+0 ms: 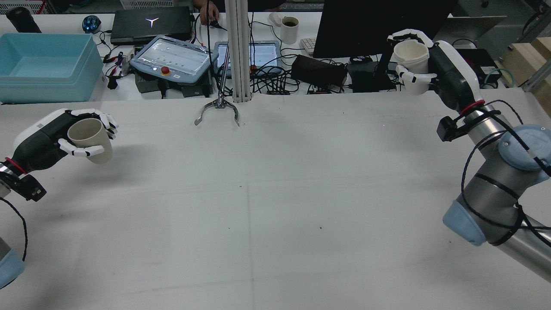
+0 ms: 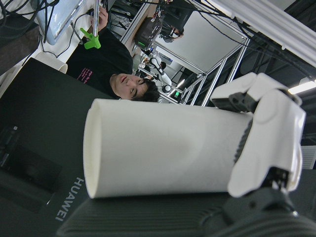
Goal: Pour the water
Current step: 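Turn the white cup upright and withdraw both hands apart, then lower the beige cup onto the table with the left hand and release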
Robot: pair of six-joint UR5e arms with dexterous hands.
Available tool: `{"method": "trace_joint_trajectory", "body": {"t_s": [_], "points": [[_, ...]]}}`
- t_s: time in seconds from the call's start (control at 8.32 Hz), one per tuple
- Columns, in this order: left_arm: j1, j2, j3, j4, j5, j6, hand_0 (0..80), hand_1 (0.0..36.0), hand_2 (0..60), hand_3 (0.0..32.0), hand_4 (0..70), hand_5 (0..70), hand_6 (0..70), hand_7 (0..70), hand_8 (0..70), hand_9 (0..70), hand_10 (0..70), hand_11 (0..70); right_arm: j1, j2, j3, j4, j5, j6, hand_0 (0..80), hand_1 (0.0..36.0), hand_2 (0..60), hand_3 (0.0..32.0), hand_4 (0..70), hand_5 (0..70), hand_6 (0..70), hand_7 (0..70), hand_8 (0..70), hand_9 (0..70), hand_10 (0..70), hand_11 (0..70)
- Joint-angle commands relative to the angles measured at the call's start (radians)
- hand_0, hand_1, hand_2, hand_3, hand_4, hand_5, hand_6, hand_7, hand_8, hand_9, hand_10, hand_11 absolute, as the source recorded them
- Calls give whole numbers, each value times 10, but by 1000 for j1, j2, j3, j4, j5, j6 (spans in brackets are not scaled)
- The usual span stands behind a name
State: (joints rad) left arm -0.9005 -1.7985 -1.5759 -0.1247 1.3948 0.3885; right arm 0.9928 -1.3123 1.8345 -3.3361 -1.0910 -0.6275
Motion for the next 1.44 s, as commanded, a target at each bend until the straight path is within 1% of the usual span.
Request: {"method": "trace_joint_trajectory", "body": {"t_s": [0.0,0.12,0.24,0.36,0.48,0.6,0.72,0.84,0.96,1.2,1.32], "points": [[-34,190,57,-155,-104,48,549,250,499,0,479,679,362,358,325,412,268,401,14,-37,-20,14,23,54,459,334,600,0,0,342,248,137,185,154,381,556],[-35,227,129,-249,-120,50,548,255,512,0,459,662,348,350,316,408,268,403,-5,-60,-53,15,23,57,458,327,600,0,0,328,243,129,183,146,373,546],[-34,254,167,-321,-131,79,542,257,522,0,445,647,337,339,311,403,266,400,-17,-68,-126,38,20,60,456,322,600,0,0,317,242,124,186,148,373,546],[-32,272,187,-358,-134,98,550,258,510,0,446,641,332,336,306,399,264,398,-23,-93,-200,123,20,61,455,314,600,0,0,287,229,99,184,145,374,547],[-31,271,221,-386,-134,98,552,262,512,0,440,636,327,334,301,395,264,398,-23,-102,-245,191,19,66,455,308,600,0,0,250,213,76,186,150,372,544],[-31,271,241,-394,-135,98,548,259,515,0,438,635,332,334,307,399,266,400,-25,-102,-247,193,17,74,456,307,600,0,0,254,212,77,184,144,363,534],[-31,263,275,-424,-135,98,548,257,511,0,439,636,333,335,309,403,266,401,-28,-100,-247,193,17,74,458,310,600,0,0,273,219,93,184,144,354,522],[-31,262,295,-443,-135,111,548,262,516,0,430,627,327,331,303,405,266,401,-29,-99,-247,193,17,74,458,308,600,0,0,279,221,100,183,143,352,519],[-31,268,313,-485,-134,143,545,265,527,0,429,623,324,329,299,401,261,394,-28,-97,-245,193,17,74,458,308,600,0,0,280,221,103,183,144,351,517],[-32,274,318,-498,-134,145,548,263,512,0,425,616,312,315,286,393,254,384,-30,-93,-241,193,16,75,460,310,600,0,0,288,221,107,179,143,347,512],[-31,275,321,-495,-132,145,550,267,505,0,424,620,303,303,276,379,243,368,-30,-91,-241,193,17,75,460,311,600,0,0,292,222,110,179,142,345,510]]}}
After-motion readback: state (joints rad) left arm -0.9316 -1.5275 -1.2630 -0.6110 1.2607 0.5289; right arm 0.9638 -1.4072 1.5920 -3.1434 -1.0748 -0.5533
